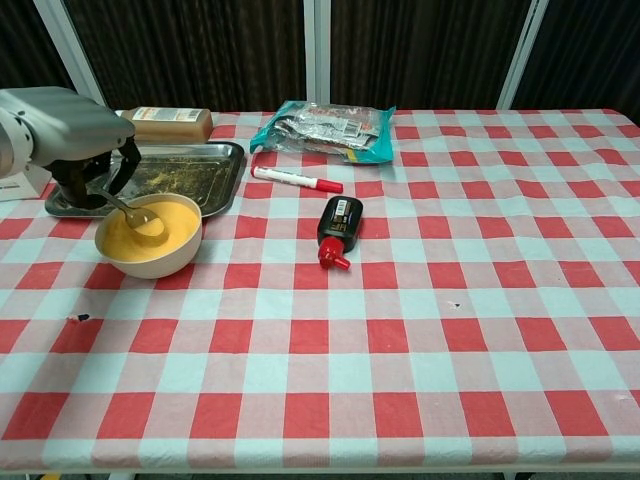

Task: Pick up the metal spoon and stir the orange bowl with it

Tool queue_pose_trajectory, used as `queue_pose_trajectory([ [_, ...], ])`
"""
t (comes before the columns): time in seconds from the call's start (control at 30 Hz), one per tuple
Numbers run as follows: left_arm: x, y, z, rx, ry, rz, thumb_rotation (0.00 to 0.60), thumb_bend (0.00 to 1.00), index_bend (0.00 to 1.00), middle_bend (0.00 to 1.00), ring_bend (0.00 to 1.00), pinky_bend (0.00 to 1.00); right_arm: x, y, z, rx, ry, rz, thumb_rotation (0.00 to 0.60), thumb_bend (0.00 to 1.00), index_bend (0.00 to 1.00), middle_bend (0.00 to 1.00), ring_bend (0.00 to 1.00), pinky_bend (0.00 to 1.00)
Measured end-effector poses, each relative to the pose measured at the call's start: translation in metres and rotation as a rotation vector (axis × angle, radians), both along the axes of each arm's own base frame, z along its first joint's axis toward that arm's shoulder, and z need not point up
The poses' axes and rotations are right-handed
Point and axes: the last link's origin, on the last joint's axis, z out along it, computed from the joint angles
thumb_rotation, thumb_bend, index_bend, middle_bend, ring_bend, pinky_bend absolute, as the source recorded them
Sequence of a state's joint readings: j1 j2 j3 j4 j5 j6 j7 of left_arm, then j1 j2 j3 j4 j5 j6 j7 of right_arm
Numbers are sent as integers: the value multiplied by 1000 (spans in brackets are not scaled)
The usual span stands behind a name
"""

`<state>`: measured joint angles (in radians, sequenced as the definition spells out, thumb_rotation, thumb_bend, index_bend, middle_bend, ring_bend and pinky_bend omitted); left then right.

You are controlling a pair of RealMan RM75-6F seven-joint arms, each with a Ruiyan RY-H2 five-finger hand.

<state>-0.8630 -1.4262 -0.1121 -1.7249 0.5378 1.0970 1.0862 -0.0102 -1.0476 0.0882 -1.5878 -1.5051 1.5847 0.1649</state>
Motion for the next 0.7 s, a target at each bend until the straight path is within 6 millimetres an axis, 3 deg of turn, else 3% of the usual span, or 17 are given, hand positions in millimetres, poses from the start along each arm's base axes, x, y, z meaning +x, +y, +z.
queue_pose_trajectory([
  [0.17, 1, 5, 13, 8, -34, 10, 600, 445, 664, 914, 940, 1000, 0, 1, 2, -4, 2, 0, 600, 175, 71, 247, 61, 206],
  [0.33, 3, 2, 11, 19, 19, -30, 600, 445, 664, 919, 940, 1000, 0, 2, 0, -2, 0, -1, 600, 175, 70, 247, 61, 206],
  [0.7, 8, -19, -25, 151, 357, -268, 600, 447, 678, 927, 946, 1000, 0, 4, 2, -8, 3, -4, 600, 175, 71, 247, 61, 206],
])
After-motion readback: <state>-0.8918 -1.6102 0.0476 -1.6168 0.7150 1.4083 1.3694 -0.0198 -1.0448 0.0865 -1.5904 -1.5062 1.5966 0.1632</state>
